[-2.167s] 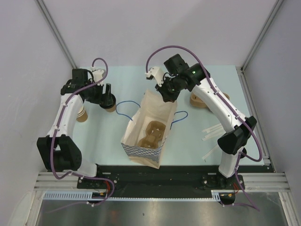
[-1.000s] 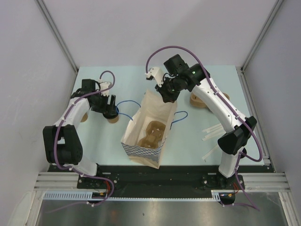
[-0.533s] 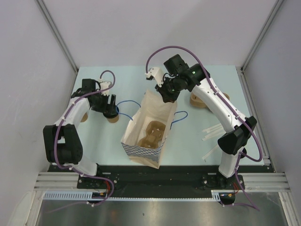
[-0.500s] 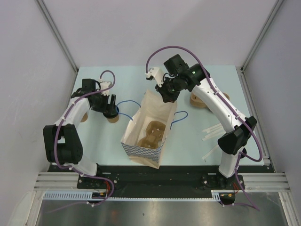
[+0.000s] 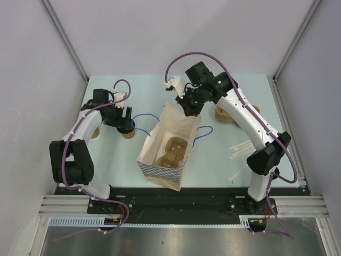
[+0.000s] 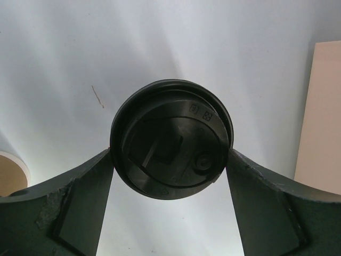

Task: Pack the takeout coffee

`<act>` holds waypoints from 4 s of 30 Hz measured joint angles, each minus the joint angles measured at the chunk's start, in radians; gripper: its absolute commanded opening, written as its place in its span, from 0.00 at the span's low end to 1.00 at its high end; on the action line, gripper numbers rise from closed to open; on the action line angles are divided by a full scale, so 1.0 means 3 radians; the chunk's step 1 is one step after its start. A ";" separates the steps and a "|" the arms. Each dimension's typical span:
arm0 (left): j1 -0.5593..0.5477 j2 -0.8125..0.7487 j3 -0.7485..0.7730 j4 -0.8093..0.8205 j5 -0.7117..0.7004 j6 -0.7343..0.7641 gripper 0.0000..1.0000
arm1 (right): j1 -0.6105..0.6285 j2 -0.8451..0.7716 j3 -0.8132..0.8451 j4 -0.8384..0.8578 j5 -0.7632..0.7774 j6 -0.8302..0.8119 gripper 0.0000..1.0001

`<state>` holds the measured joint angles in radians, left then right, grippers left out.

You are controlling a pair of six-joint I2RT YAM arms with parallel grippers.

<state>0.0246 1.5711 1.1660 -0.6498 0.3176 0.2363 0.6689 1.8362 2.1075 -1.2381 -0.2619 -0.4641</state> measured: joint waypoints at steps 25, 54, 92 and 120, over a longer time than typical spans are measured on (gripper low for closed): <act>-0.0006 -0.0281 0.0351 -0.0514 0.0011 0.0020 0.29 | -0.0019 -0.0041 -0.0050 0.0003 -0.0018 0.0015 0.12; -0.1678 -0.1492 0.2336 -0.1600 0.0890 0.0191 0.26 | -0.0286 -0.0183 -0.0275 0.0067 -0.0231 0.0435 0.00; -0.2476 -0.0272 0.2042 -0.2059 -0.0121 0.0811 0.23 | -0.0867 -0.0903 -0.1269 0.0109 -0.0945 0.1976 0.04; -0.2196 -0.0643 0.1658 -0.2061 0.0276 0.1132 0.25 | -0.1010 0.0114 0.0315 -0.0331 -0.1513 0.0913 0.87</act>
<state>-0.6342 1.3781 1.6634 -1.2682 0.4004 0.5758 0.3660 1.8706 2.2021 -1.3373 -0.7158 -0.1902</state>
